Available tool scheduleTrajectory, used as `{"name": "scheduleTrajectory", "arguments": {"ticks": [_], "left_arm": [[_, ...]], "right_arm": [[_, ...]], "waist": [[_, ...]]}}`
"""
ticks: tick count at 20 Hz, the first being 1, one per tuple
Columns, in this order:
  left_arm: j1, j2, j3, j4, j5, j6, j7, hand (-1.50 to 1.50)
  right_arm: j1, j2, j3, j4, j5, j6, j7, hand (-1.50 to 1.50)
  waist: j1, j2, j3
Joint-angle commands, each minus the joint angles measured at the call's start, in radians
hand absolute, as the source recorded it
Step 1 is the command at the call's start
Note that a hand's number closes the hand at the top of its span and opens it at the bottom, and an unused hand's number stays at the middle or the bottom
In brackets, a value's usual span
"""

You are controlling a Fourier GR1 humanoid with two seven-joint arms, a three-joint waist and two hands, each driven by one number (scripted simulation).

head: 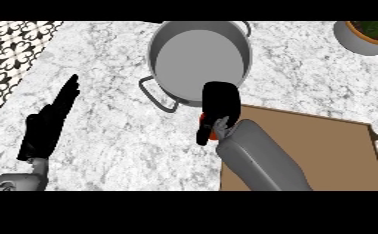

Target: Pick the tomato from the tray and place it in the pot

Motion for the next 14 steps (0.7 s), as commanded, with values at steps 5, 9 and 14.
{"name": "scheduleTrajectory", "arguments": {"ticks": [5, 9, 14], "left_arm": [[-0.059, -0.013, -0.024, 0.027, -0.022, 0.002, 0.024, 0.00], [-0.040, -0.025, -0.035, 0.024, -0.036, 0.016, 0.029, 0.00], [-0.067, -0.028, -0.027, 0.053, -0.024, 0.005, 0.032, 0.00]], "right_arm": [[-0.317, 0.020, 0.119, 0.058, 0.044, -0.199, 0.232, 1.50], [-0.461, 0.020, 0.154, 0.090, 0.146, -0.273, 0.326, 1.50], [-0.566, 0.020, 0.119, 0.133, 0.151, -0.403, 0.384, 1.50]], "waist": [[0.029, -0.009, -0.008], [0.017, -0.021, -0.008], [0.012, -0.008, -0.008]]}}
